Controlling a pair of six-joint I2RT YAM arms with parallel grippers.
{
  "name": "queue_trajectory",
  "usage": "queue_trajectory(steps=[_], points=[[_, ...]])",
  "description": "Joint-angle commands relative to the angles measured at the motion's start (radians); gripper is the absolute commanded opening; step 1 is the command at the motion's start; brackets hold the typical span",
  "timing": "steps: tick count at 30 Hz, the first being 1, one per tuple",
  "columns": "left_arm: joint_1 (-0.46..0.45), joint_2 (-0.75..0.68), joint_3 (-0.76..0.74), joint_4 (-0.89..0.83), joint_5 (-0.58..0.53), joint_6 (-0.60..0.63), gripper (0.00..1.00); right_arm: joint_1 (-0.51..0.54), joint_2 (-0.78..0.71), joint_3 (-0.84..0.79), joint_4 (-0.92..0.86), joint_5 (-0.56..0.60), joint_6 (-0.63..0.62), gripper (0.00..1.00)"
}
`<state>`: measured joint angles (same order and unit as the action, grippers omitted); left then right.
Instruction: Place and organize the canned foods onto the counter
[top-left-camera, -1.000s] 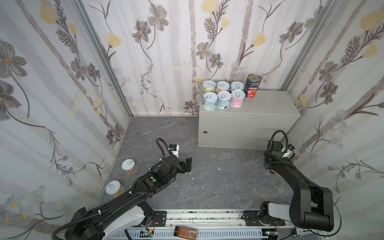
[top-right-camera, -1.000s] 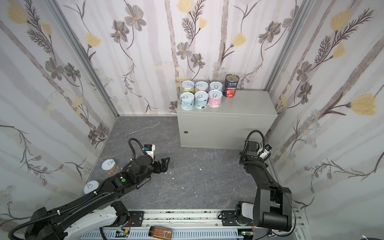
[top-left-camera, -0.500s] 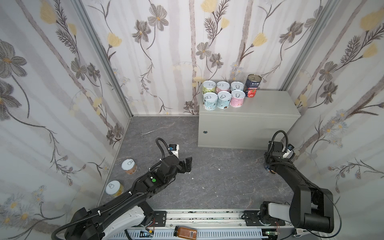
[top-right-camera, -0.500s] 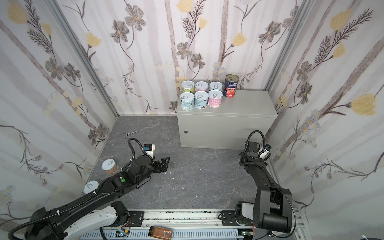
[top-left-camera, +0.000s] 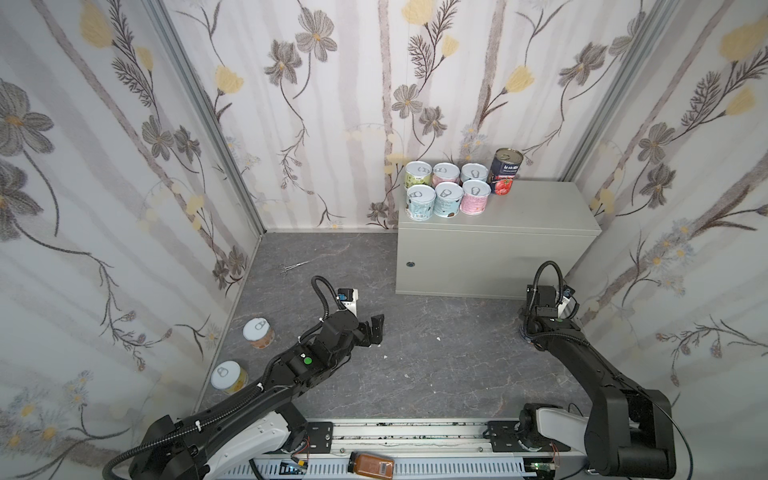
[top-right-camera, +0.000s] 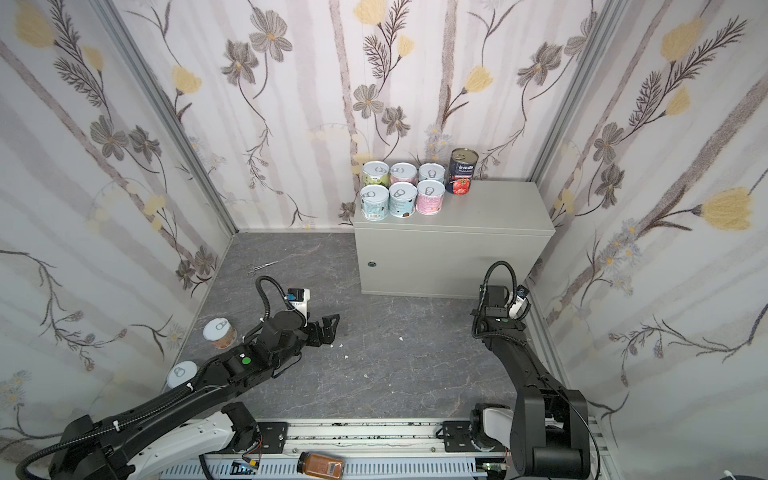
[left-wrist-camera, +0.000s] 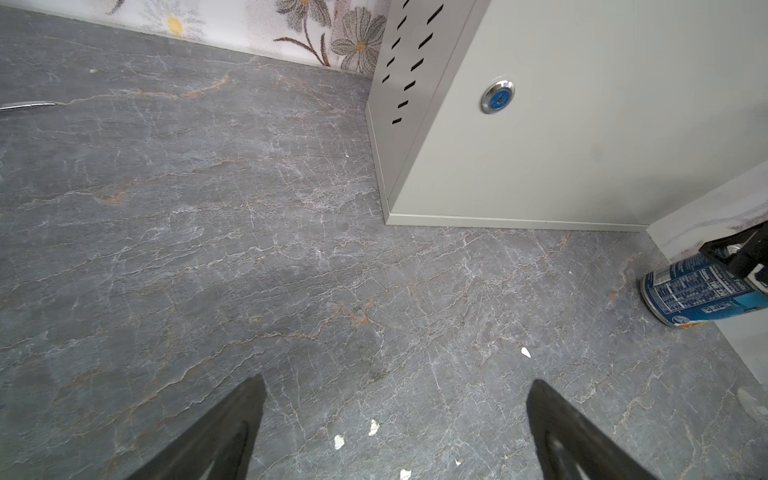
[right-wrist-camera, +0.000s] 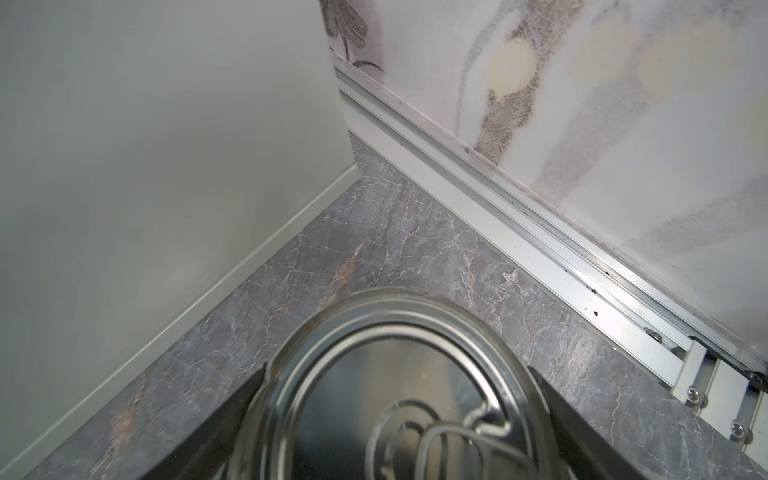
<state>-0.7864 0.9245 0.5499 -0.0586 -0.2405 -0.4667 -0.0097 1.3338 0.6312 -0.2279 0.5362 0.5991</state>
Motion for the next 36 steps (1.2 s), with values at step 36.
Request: queue_trajectory(steps=[36], points=[[0.001, -0.031, -0.086, 0.083, -0.034, -0.040, 1.00, 0.811, 0.135, 0.076, 0.289, -0.300, -0.289, 0.56]])
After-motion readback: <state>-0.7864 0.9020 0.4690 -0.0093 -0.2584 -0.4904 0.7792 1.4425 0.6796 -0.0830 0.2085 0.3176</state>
